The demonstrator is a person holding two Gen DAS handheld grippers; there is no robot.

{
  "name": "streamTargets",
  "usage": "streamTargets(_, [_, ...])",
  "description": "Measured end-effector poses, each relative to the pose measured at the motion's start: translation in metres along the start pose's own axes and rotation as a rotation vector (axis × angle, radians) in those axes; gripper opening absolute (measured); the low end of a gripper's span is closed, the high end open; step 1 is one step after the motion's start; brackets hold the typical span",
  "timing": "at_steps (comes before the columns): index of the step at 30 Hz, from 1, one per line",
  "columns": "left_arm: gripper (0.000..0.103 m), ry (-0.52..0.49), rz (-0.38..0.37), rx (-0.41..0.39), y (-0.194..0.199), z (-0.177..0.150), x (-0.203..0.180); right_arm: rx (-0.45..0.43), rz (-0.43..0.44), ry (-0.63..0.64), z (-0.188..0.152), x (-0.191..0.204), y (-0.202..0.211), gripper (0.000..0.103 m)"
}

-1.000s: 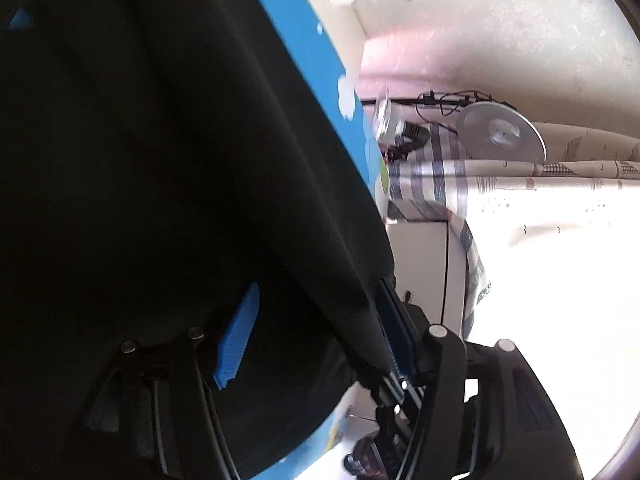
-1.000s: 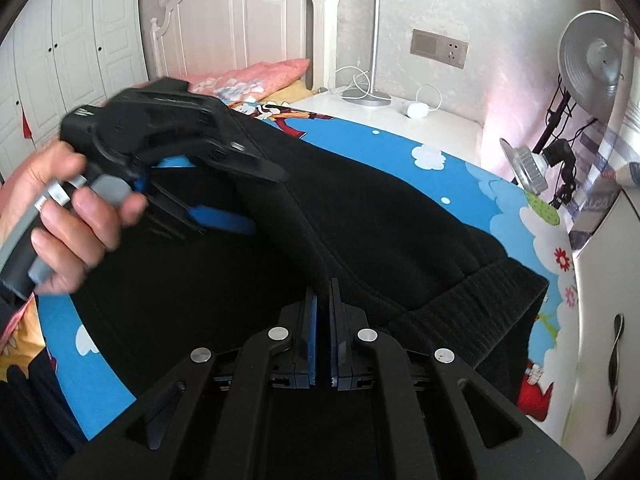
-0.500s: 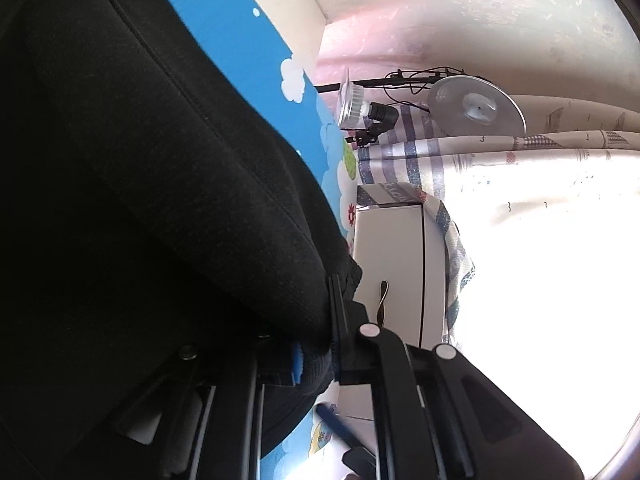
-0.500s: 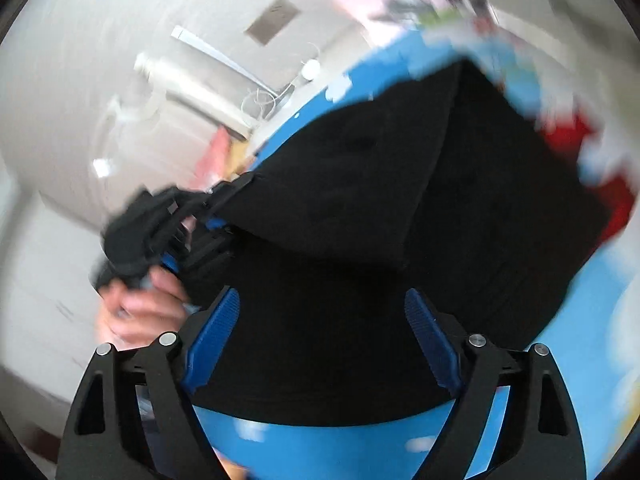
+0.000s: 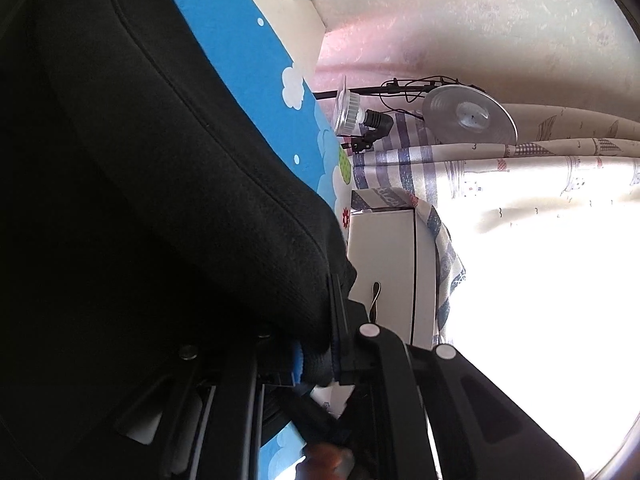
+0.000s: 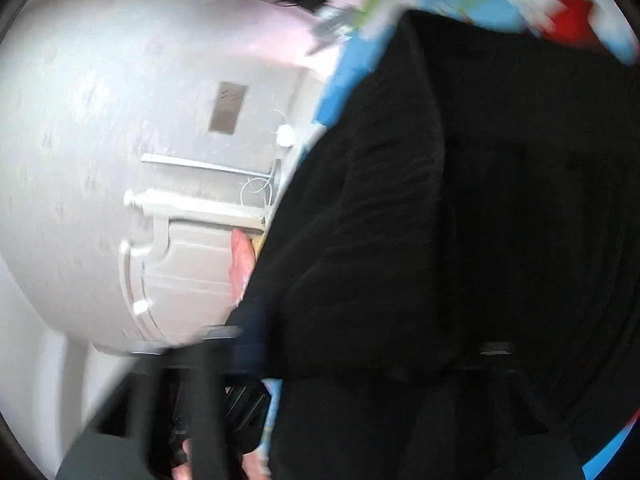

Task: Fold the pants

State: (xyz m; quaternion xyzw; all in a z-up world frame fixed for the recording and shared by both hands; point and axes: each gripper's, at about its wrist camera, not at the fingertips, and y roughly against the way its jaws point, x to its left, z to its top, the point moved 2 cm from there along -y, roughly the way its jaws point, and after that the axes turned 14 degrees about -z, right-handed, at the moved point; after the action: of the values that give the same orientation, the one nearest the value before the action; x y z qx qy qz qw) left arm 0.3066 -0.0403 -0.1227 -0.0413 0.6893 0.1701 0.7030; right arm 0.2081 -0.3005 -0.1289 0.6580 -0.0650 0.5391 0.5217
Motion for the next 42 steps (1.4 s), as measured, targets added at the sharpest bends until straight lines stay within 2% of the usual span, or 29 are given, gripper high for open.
streamTargets(3, [0.01,0.001,-0.004,0.0,-0.003,-0.004,0.003,-0.009,0.001,0.089,0.013,0.011,0.011,0.018])
streamTargets(6, [0.024,0.034,-0.02,-0.008,0.004,-0.002,0.013,-0.035,-0.026,0.174,0.018,0.029,0.026,0.017])
streamTargets(8, [0.031,0.025,-0.006,-0.067,0.024,0.009,0.017,-0.041,-0.04,0.225,0.018,0.035,0.037,0.017])
streamTargets(11, [0.039,0.038,0.023,-0.21,0.076,0.043,0.024,-0.038,-0.04,0.255,0.018,0.037,0.04,0.017])
streamTargets(15, [0.039,0.061,0.137,-0.407,0.146,0.101,0.037,-0.029,-0.029,0.255,0.018,0.033,0.042,0.017])
streamTargets(18, [0.039,0.11,0.2,-0.478,0.176,0.141,0.054,-0.022,-0.031,0.262,0.02,0.031,0.04,0.017])
streamTargets(22, [0.04,0.146,0.292,-0.491,0.19,0.189,0.069,-0.006,-0.043,0.282,0.019,0.031,0.045,0.017])
streamTargets(23, [0.039,0.154,0.321,-0.486,0.19,0.2,0.073,-0.001,-0.047,0.283,0.02,0.031,0.045,0.017])
streamTargets(24, [0.033,0.174,0.349,-0.481,0.192,0.21,0.079,0.004,-0.049,0.283,0.02,0.031,0.046,0.017])
streamTargets(25, [0.014,0.181,0.354,-0.479,0.193,0.216,0.081,0.008,-0.052,0.284,0.022,0.031,0.046,0.017])
streamTargets(27, [0.009,0.147,0.35,-0.485,0.208,0.221,0.073,0.017,-0.064,0.291,0.029,0.029,0.045,0.017])
streamTargets(29, [0.008,0.099,0.314,-0.514,0.224,0.206,0.051,0.016,-0.072,0.293,0.034,0.025,0.051,0.017])
streamTargets(31, [0.008,0.06,0.286,-0.551,0.245,0.166,0.026,0.017,-0.078,0.291,0.038,0.019,0.06,0.016])
streamTargets(34, [0.008,0.003,0.277,-0.577,0.28,0.07,0.009,0.065,-0.107,0.265,0.044,-0.009,0.079,0.016])
streamTargets(36, [0.008,0.004,0.294,-0.562,0.292,0.006,0.025,0.096,-0.151,0.262,0.043,-0.028,0.082,0.016])
streamTargets(38, [0.008,0.037,0.296,-0.533,0.293,-0.037,0.049,0.12,-0.216,0.269,0.037,-0.049,0.078,0.016])
streamTargets(41, [0.007,0.068,0.34,-0.532,0.291,-0.076,0.083,0.145,-0.287,0.284,0.027,-0.073,0.067,0.015])
streamTargets(42, [0.007,0.086,0.347,-0.538,0.289,-0.079,0.094,0.144,-0.281,0.28,0.026,-0.076,0.066,0.015])
